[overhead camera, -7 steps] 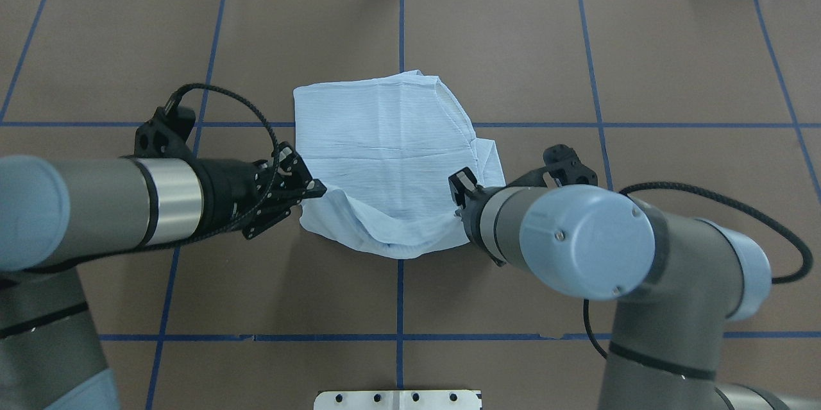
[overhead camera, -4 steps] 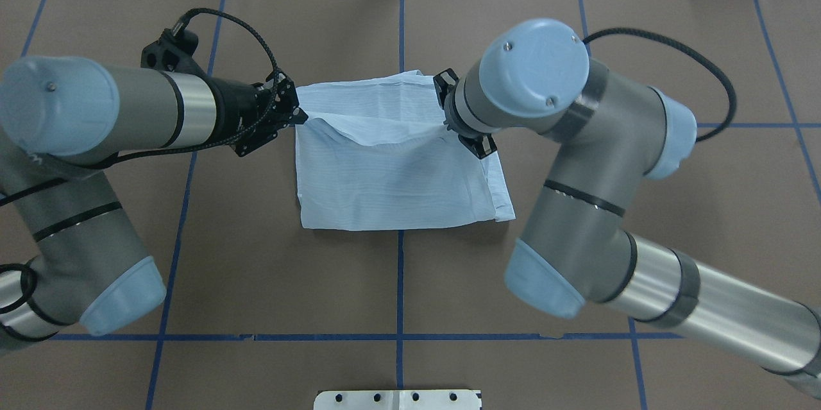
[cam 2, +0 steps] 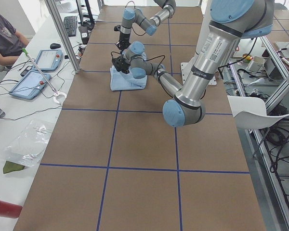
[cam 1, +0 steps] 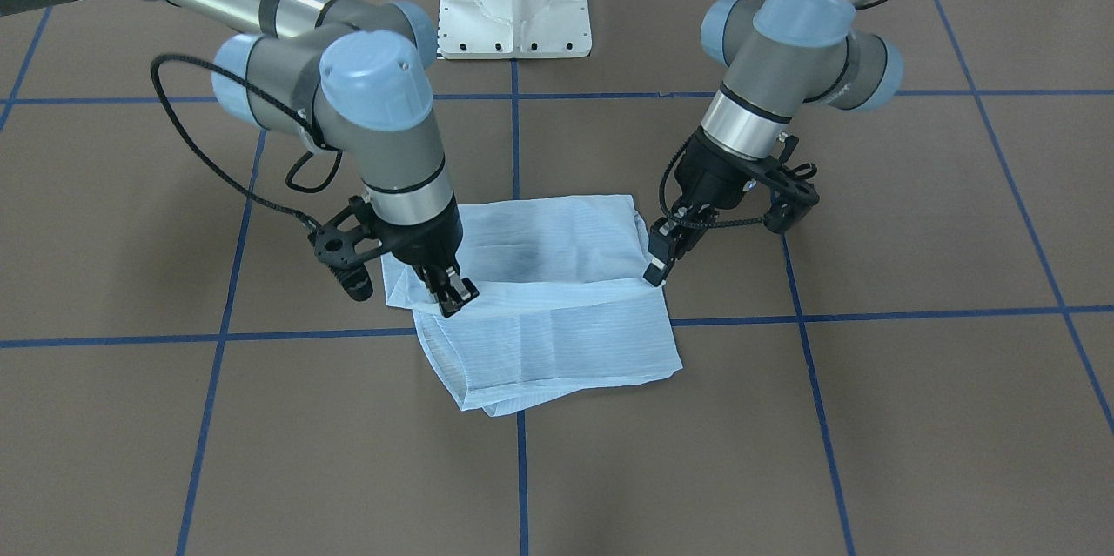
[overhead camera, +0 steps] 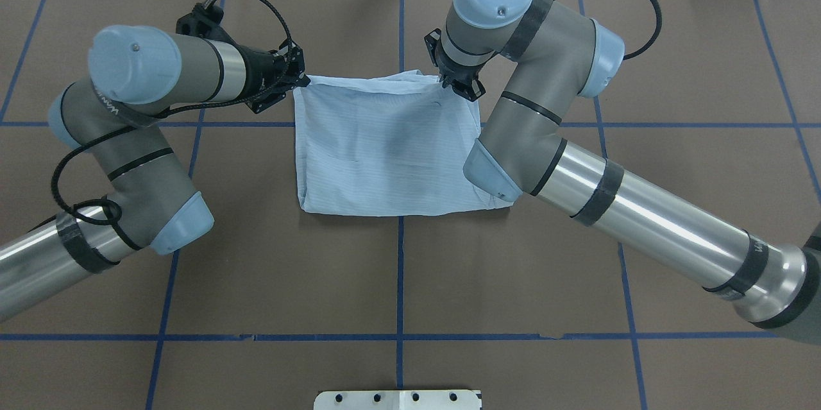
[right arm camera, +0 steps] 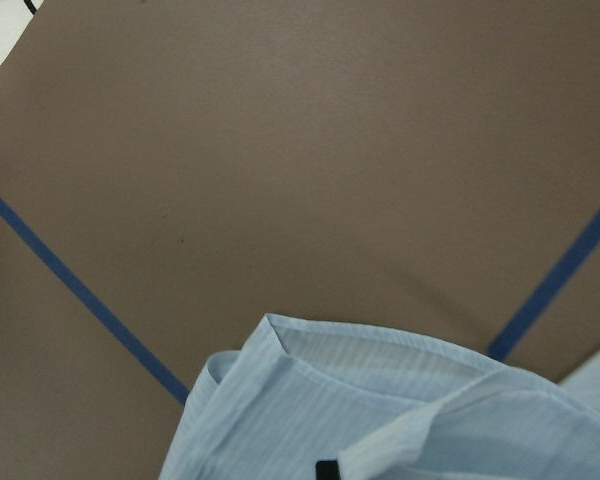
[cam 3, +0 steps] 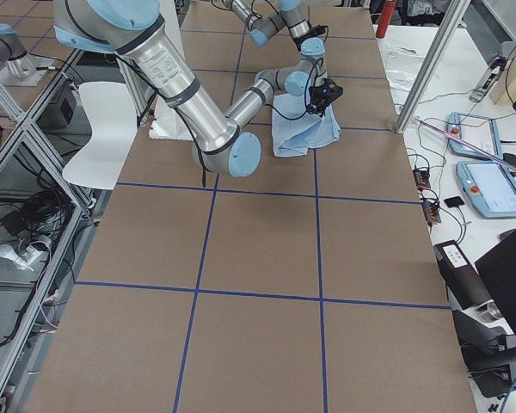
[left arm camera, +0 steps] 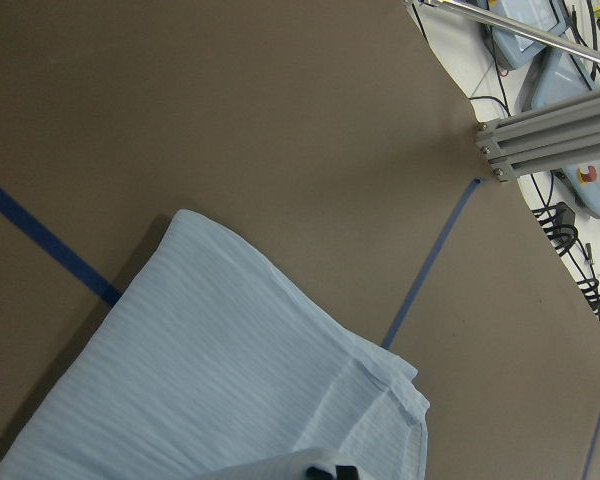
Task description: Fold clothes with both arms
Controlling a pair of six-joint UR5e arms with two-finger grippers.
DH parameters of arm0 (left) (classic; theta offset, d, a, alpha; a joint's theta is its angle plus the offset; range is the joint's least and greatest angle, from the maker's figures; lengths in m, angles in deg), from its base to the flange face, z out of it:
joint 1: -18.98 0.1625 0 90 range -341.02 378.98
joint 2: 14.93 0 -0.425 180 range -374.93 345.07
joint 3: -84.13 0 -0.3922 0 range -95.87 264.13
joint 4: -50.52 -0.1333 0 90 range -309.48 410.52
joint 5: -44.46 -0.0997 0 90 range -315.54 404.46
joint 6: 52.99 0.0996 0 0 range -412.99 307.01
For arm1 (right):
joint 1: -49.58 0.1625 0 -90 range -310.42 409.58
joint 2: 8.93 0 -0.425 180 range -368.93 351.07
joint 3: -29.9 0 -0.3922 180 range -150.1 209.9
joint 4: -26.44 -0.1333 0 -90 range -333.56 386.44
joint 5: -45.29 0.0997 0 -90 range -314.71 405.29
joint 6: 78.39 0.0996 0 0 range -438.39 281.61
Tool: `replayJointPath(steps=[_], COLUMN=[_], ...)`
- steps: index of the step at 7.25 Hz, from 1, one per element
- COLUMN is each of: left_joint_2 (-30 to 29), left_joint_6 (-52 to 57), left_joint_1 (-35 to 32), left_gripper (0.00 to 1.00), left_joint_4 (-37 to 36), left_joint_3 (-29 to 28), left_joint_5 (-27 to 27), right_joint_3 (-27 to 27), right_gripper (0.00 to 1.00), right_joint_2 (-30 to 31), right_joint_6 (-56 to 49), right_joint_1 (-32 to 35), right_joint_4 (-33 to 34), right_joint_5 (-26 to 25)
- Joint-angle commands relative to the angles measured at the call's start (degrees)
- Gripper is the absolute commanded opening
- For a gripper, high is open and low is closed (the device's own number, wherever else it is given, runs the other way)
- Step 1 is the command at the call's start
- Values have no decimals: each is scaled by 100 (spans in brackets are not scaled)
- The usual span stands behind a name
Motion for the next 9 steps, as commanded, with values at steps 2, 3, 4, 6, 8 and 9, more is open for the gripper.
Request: replayJointPath(steps=[2,3,4,6,8,9], left_joint_2=[-386,-395,-404,-361,224,568], left_joint_6=[1134,1137,1137,1625,3064,3880], left_joint_1=[-550,-569,-569,-709,-771,-884], left_gripper=[100,100,100,100,100,100], left_joint_4=[886,886,886,869,825,807], left_joint_3=[-1573,-1565,-1565,-1538,-989,-680], left_joint_5=[-34,-25,-25,45,465,545], right_joint_3=[-1666,-1667,-1667,-1632,-1335,-968], right_gripper=[100,100,100,100,100,100], right_joint_2=[-770,-790,-755,-511,208,751], right_joint_6=[-1242,-1462,-1629,-2189,-3888,-5221], right_joint_1=[618,883,963,1156,1726,2007], right_joint_4=[-1037,-1011,-1011,-1011,-810,-460], right_joint_5=[361,754,793,959,1643,1664])
